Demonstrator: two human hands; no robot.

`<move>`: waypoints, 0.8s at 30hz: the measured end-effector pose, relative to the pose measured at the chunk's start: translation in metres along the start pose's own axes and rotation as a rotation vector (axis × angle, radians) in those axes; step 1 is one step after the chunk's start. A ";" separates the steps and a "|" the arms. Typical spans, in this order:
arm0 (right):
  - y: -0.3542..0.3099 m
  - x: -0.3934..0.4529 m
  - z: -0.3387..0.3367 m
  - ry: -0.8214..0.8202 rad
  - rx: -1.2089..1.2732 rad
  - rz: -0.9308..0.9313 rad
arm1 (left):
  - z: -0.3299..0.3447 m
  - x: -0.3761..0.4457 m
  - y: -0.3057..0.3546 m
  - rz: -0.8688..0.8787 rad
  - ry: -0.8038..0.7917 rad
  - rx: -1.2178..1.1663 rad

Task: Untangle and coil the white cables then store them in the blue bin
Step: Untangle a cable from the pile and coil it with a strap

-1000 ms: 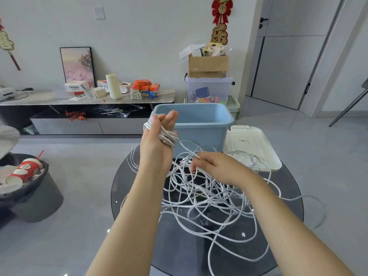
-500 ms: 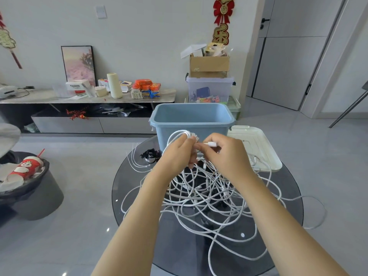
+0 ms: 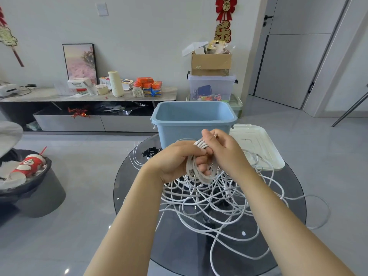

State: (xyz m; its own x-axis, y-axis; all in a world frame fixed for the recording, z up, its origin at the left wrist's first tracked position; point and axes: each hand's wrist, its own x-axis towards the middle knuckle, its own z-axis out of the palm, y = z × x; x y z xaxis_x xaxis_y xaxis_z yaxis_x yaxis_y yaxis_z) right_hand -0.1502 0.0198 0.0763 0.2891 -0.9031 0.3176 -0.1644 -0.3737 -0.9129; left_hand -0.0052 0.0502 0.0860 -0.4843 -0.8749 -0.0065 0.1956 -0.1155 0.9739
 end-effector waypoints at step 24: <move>0.029 0.037 0.087 0.209 -0.022 0.006 | -0.041 -0.009 -0.022 -0.013 0.742 0.502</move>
State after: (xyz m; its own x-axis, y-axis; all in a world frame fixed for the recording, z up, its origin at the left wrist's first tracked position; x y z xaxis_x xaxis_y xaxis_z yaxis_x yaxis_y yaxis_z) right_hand -0.0618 -0.0062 0.0397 0.0868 -0.9288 0.3602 -0.1871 -0.3703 -0.9099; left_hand 0.0300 0.0413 0.0549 0.2261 -0.9741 0.0063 -0.2866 -0.0604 0.9562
